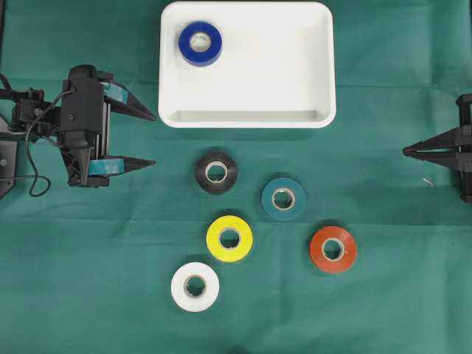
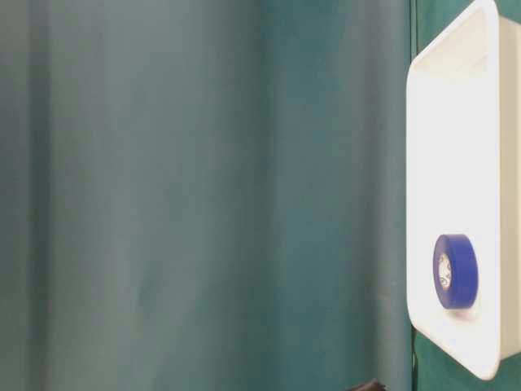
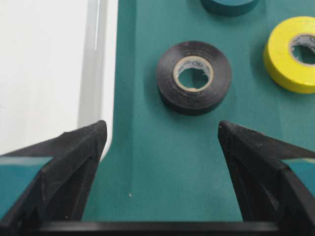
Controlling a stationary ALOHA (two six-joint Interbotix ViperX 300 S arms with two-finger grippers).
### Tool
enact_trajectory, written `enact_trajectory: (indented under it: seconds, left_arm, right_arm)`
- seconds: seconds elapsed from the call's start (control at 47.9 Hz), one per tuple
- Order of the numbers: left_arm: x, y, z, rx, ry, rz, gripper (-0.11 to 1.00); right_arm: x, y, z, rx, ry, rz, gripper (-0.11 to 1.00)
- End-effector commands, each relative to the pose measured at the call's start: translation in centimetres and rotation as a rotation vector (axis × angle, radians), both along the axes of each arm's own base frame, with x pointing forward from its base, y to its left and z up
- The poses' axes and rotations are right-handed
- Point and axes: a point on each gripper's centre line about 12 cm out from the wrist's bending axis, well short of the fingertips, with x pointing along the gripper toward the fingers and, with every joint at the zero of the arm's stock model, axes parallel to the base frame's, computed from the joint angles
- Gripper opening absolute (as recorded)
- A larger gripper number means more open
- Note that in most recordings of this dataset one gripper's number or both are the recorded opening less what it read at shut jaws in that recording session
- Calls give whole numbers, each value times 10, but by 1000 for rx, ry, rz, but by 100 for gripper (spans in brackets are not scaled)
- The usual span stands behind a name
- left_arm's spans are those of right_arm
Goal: Put the tape into the white case with the left arm.
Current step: 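Move the open left gripper over the black tape roll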
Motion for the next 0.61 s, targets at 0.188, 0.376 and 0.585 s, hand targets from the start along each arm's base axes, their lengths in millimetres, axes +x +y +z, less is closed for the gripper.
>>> enact_trajectory:
  seconds: [0.188,0.376,0.585]
  left_arm:
    - [4,-5,7,-2,-26,-15,91]
    - [11,-12,9,-6,-31,-40,91]
    - [27,-17,2,-5,5,-56,91]
  right_arm:
    - [2,0,4,-1,-11,0,-9]
    - [2,0,4,-1,-11,0,-9]
    - [2,0,4,-1,-11,0,-9]
